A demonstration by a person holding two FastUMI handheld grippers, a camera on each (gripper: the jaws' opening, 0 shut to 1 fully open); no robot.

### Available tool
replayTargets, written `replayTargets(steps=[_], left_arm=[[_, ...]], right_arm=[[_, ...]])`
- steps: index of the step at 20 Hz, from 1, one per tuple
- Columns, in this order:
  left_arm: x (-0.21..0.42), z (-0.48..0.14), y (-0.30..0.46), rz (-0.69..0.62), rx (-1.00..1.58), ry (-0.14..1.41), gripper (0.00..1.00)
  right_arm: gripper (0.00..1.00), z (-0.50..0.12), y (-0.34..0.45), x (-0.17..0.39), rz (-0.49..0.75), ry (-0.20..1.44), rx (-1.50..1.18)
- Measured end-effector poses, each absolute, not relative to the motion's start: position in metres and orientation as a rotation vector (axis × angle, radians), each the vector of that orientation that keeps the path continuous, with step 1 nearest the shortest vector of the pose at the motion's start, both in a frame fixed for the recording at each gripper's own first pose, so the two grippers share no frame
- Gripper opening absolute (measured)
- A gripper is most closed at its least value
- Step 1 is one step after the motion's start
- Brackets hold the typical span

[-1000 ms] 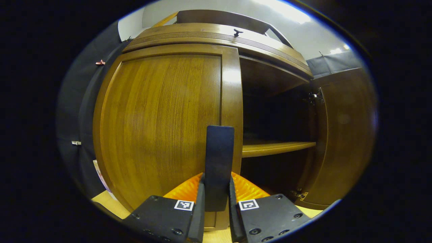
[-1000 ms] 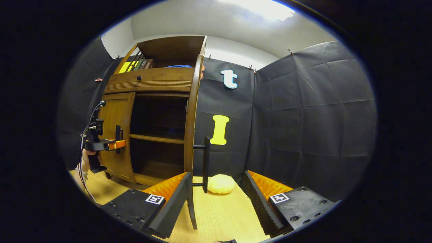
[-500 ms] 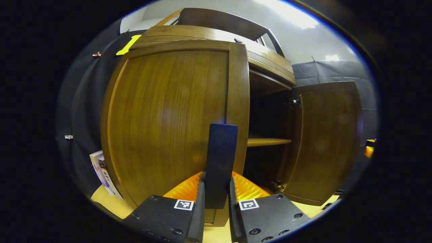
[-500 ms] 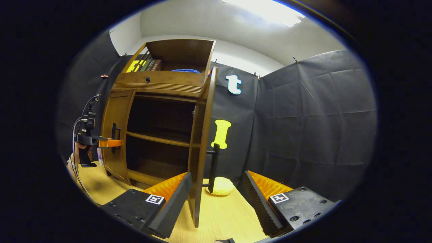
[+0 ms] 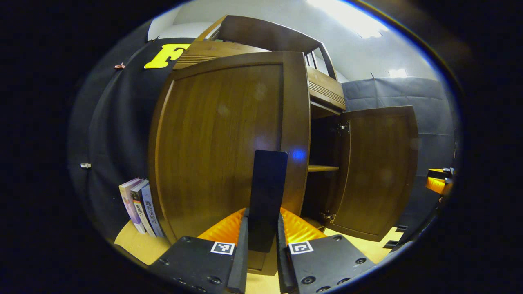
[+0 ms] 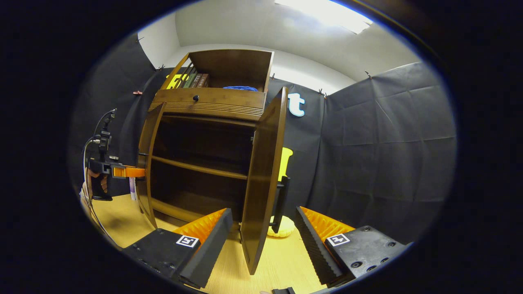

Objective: Open the right door of the double-door shoe cabinet with the right hand, and open the left door with the left hand.

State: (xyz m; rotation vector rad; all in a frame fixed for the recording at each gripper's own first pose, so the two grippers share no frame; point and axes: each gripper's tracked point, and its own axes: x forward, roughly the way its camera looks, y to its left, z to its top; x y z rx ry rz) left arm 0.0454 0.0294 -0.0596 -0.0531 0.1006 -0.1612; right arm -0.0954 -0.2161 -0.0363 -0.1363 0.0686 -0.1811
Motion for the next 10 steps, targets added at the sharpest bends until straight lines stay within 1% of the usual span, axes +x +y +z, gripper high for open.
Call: replayTargets(steps=[1, 2, 7, 8, 9, 10], left_arm=[[0.040, -0.060, 0.033, -0.162, -0.066, 0.101, 0.34], [0.035, -0.059, 0.035, -0.160, -0.078, 0.099, 0.34], [0.006, -0.056, 0.054, -0.111, -0.074, 0.096, 0.34], [0.001, -0.055, 0.058, -0.100, -0.076, 0.096, 0.34], [-0.005, -0.054, 0.061, -0.091, -0.079, 0.095, 0.34], [-0.008, -0.053, 0.065, -0.083, -0.079, 0.095, 0.34]], right_arm=[[0.95, -0.036, -0.215, -0.095, -0.172, 0.068, -0.137], [0.97, -0.038, -0.211, -0.095, -0.161, 0.068, -0.136], [0.97, -0.041, -0.186, -0.086, -0.107, 0.072, -0.130], [0.95, -0.043, -0.183, -0.086, -0.097, 0.075, -0.128], [0.95, -0.045, -0.179, -0.085, -0.086, 0.077, -0.128], [0.97, -0.046, -0.174, -0.084, -0.073, 0.078, -0.127]])
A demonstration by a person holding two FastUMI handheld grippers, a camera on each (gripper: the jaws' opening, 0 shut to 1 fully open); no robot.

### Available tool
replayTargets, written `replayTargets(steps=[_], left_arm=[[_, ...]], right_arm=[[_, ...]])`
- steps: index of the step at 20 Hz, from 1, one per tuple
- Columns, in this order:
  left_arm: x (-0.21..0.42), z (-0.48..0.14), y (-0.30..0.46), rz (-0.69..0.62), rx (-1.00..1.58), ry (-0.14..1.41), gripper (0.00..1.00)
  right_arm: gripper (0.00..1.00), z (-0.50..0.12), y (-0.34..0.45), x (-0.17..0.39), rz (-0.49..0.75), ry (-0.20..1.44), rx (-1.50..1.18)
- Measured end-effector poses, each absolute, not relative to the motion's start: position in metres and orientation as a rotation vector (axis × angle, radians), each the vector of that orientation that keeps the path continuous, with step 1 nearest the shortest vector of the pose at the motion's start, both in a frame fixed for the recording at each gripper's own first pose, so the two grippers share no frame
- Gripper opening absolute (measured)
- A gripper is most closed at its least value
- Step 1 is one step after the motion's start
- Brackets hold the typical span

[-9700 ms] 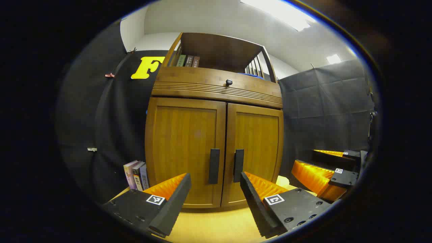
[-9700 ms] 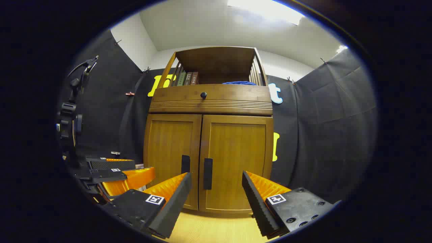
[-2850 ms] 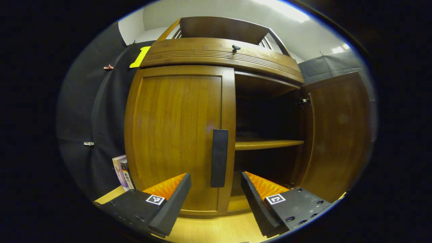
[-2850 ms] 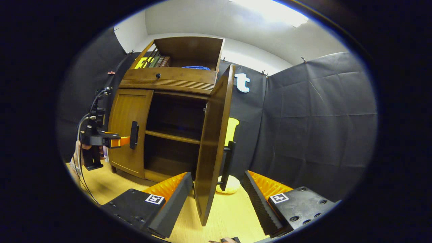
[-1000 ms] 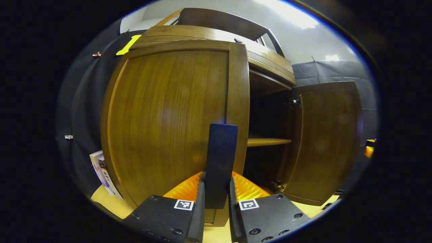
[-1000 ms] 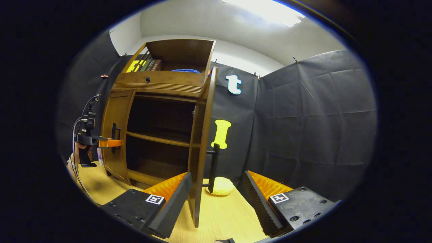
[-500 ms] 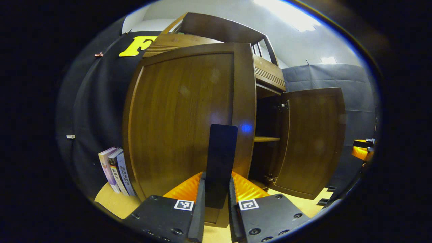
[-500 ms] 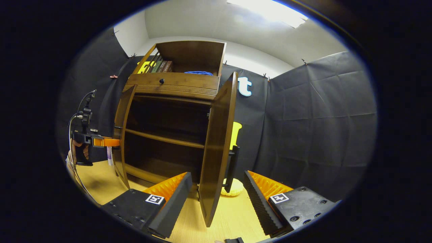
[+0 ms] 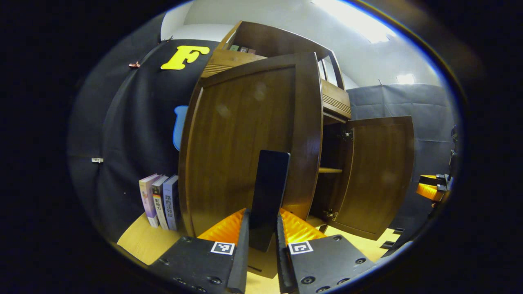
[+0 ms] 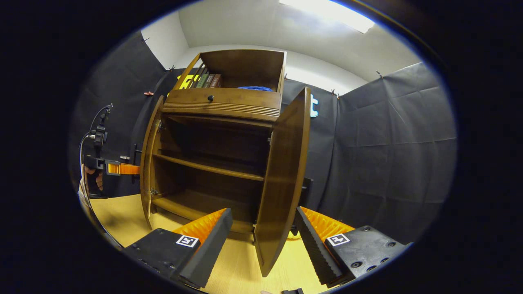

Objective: Open the right door of the double-door shoe cabinet with the right hand, and open the left door with the left hand.

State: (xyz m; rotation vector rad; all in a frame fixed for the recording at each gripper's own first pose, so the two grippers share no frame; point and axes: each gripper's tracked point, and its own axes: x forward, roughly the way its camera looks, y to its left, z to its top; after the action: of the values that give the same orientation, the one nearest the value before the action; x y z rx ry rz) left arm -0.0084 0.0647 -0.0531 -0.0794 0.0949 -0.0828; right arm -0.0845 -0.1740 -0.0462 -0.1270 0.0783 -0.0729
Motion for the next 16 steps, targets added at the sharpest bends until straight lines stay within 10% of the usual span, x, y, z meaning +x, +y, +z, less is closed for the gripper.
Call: replayTargets(steps=[16], left_arm=[[-0.068, -0.049, 0.143, 0.189, -0.034, 0.122, 0.22]], right_arm=[[0.98, -0.078, -0.124, -0.068, 0.089, 0.140, -0.078]])
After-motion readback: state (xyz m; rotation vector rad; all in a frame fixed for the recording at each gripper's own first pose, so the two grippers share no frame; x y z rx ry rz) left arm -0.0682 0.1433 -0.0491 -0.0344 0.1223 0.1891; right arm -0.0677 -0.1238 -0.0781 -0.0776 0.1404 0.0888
